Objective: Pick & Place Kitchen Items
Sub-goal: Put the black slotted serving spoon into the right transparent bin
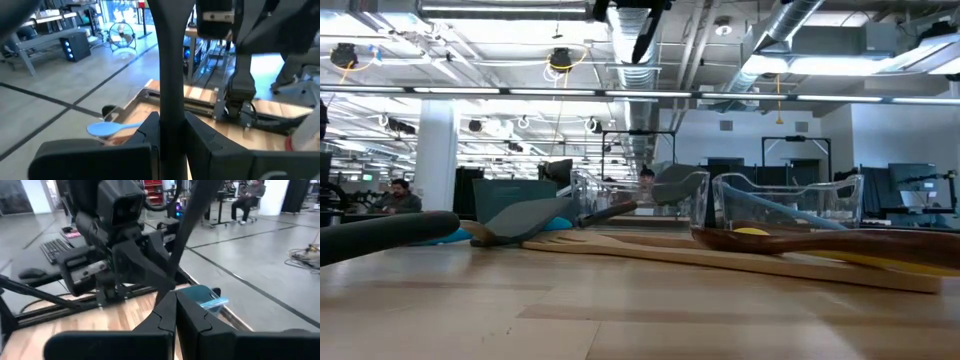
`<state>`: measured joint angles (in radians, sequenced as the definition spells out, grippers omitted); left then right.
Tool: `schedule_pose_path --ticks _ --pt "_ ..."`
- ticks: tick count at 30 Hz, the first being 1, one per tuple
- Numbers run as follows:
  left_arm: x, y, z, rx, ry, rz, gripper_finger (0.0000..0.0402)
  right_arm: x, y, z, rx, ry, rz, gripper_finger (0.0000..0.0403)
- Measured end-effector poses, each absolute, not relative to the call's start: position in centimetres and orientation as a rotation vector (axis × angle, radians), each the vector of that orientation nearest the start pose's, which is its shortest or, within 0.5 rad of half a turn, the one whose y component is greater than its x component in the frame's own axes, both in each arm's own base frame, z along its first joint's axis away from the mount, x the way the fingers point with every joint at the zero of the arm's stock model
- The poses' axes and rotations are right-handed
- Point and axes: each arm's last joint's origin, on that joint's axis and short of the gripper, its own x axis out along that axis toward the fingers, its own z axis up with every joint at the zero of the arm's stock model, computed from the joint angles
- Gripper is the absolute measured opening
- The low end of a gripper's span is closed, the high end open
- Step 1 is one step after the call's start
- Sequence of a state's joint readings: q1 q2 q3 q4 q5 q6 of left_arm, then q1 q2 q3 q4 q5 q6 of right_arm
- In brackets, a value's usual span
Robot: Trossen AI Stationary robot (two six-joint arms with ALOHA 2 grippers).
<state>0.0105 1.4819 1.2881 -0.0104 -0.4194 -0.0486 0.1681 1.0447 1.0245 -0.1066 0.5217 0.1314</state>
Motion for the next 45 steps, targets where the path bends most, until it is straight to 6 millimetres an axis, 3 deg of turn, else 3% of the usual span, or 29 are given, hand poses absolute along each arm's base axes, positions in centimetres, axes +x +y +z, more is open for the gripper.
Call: schedule_pose_path --ticks 9,21,27,35,45 --pt "34.3 1.5 35.9 -0.014 0.172 0.392 0.0034 24.7 1.3 36.9 0.161 0.049 -0.420 0.0020" --pt "34.3 1.4 35.9 -0.016 0.172 0.380 0.0034 27.1 1.3 36.3 0.202 -0.028 -0.421 0.0183" --pt "34.4 1.3 35.9 -0.034 0.171 0.344 0.0035 27.3 0.7 36.7 0.218 -0.084 -0.440 0.0234" --pt "34.9 1.0 35.7 -0.051 0.161 0.302 0.0035 27.5 -0.2 37.1 0.225 -0.116 -0.371 0.0227" --pt "35.9 1.0 34.8 -0.087 0.151 0.279 0.0035 28.4 -0.2 36.3 0.221 -0.098 -0.351 0.0164"
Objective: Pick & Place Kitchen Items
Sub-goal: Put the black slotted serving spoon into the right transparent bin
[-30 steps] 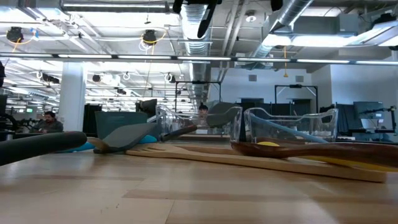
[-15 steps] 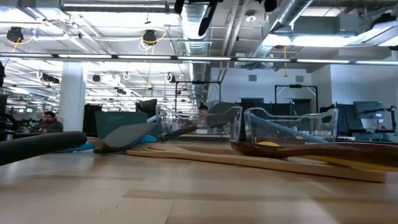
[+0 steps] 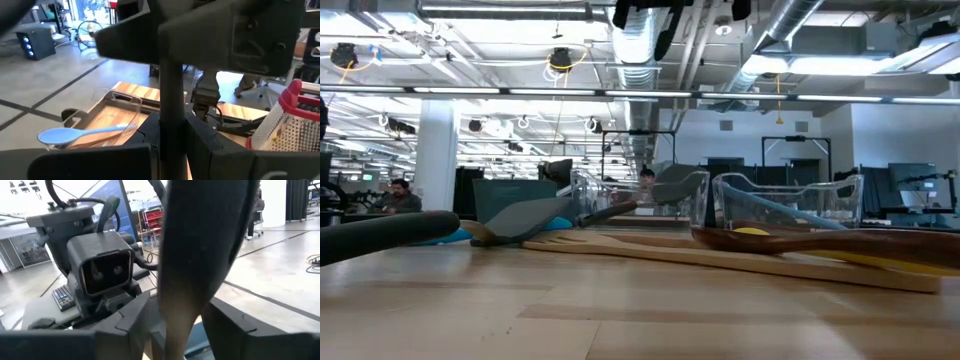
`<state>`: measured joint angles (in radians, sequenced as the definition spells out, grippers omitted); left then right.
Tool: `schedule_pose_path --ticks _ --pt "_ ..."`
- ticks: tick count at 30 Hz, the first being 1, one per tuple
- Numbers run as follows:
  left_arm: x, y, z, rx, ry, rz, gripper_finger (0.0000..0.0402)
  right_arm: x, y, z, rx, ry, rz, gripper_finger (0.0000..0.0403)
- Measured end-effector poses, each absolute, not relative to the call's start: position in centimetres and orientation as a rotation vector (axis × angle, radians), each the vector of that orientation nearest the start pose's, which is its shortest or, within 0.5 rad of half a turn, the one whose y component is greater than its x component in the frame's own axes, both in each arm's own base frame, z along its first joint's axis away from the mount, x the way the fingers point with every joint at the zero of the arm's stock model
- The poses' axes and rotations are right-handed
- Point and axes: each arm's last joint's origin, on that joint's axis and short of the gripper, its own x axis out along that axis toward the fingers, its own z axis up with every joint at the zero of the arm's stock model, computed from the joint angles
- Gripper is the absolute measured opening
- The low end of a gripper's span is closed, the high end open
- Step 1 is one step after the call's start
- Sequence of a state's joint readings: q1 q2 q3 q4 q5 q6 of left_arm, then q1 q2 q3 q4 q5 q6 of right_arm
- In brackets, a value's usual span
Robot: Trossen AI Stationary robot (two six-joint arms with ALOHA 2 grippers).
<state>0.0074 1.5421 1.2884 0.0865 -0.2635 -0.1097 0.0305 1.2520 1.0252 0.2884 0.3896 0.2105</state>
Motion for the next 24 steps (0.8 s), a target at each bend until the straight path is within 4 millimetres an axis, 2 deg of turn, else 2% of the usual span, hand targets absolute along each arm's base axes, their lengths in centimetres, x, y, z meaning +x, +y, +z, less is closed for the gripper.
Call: schedule_pose_path --ticks 12,19,24 --pt "35.85 1.11 34.84 -0.057 0.153 0.309 0.0035 28.17 -0.19 36.55 0.224 -0.105 -0.349 0.0033" --pt "35.85 1.12 34.84 -0.058 0.152 0.310 0.0038 28.18 -0.19 36.55 0.224 -0.105 -0.349 0.0033" --pt "35.84 1.16 34.85 -0.061 0.150 0.324 0.0061 28.18 -0.19 36.56 0.223 -0.105 -0.349 0.0033"
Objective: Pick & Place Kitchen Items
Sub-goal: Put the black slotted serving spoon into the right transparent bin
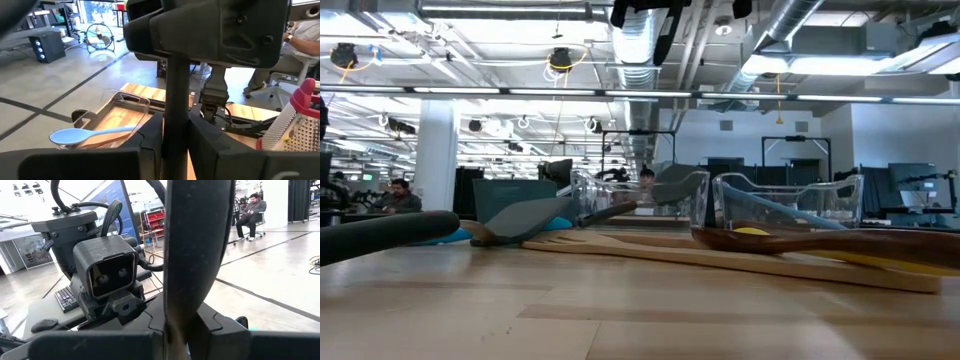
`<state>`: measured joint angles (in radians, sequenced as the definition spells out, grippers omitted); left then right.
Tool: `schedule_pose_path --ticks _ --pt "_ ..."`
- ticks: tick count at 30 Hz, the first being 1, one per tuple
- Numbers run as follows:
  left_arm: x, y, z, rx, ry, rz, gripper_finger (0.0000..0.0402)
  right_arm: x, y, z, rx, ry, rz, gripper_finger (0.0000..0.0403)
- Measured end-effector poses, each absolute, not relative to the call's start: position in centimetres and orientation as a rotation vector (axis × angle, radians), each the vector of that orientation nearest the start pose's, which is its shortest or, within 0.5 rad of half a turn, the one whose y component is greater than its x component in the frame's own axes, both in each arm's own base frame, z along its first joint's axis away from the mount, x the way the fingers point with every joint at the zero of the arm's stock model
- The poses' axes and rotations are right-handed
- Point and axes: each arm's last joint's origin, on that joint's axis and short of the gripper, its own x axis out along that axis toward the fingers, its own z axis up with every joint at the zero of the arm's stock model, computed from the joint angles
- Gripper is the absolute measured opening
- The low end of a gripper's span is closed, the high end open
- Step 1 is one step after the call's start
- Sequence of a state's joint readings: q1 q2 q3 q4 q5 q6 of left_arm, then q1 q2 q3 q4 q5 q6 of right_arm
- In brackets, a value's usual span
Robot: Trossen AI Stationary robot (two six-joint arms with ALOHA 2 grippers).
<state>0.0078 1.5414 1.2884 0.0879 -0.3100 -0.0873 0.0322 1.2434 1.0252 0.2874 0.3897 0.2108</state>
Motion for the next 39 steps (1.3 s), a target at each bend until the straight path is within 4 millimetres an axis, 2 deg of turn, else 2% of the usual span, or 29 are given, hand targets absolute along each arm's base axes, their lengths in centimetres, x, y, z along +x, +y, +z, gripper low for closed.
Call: schedule_pose_path --ticks 8,15,21,26,33,39 --pt "35.8 1.3 34.9 -0.060 0.144 0.359 0.0119 27.5 -0.5 36.6 0.212 -0.069 -0.364 0.0033" --pt "35.6 1.3 35.1 -0.059 0.144 0.366 0.0157 24.5 -1.6 37.6 0.200 -0.014 -0.431 0.0033" --pt "34.9 1.3 36.0 -0.063 0.119 0.365 0.0158 22.1 -3.1 37.4 0.135 0.087 -0.665 0.0033" --pt "33.1 1.3 37.4 -0.062 0.125 0.365 0.0150 21.4 -4.6 36.6 0.090 0.179 -0.835 0.0033" --pt "30.2 1.2 39.4 -0.060 0.131 0.364 0.0143 21.5 -7.5 34.7 0.031 0.334 -1.017 0.0033" --pt "28.6 1.2 40.3 -0.061 0.128 0.364 0.0140 22.3 -10.3 32.3 0.008 0.493 -1.120 0.0033"
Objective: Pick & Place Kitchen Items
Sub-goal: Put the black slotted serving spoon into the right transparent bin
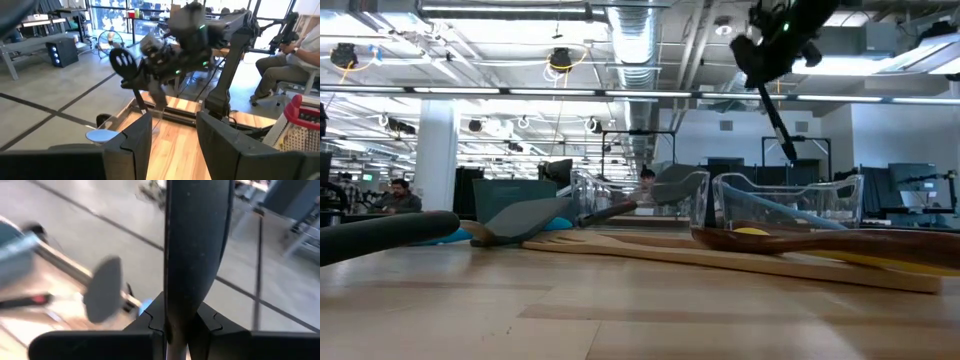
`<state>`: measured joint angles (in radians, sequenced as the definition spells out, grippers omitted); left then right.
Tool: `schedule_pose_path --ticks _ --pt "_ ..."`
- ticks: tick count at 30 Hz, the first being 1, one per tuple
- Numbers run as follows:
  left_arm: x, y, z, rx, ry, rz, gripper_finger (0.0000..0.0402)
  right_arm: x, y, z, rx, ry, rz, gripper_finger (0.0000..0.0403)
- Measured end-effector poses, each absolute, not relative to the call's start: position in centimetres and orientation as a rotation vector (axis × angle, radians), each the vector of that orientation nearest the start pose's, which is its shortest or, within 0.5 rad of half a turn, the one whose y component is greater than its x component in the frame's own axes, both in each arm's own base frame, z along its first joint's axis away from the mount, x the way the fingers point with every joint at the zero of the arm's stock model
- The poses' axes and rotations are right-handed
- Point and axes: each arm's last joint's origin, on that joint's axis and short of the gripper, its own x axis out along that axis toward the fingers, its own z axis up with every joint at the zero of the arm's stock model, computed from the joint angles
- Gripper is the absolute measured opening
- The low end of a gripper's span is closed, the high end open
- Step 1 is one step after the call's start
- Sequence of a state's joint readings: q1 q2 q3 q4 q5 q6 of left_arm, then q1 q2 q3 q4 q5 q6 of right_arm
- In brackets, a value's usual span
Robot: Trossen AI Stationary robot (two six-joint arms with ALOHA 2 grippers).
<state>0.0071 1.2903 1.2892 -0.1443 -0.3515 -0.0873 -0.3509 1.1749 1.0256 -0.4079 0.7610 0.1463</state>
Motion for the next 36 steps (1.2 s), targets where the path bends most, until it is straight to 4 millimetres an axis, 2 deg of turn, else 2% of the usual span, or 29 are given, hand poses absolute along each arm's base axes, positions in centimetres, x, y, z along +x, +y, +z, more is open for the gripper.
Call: schedule_pose_path --ticks 8,21,27,36 --pt "28.3 1.2 40.3 -0.064 0.147 0.365 0.0140 23.7 -13.6 28.2 -0.027 0.734 -1.189 0.0033" --pt "28.2 1.2 39.9 -0.058 0.186 0.366 0.0140 26.0 -16.5 22.1 -0.030 0.936 -1.282 0.0033" --pt "28.2 1.2 39.9 -0.058 0.188 0.366 0.0140 26.3 -17.3 20.1 -0.037 1.015 -1.290 0.0033" --pt "28.1 1.2 39.4 -0.093 0.229 0.373 0.0140 26.4 -17.7 18.7 -0.035 1.086 -1.268 0.0032"
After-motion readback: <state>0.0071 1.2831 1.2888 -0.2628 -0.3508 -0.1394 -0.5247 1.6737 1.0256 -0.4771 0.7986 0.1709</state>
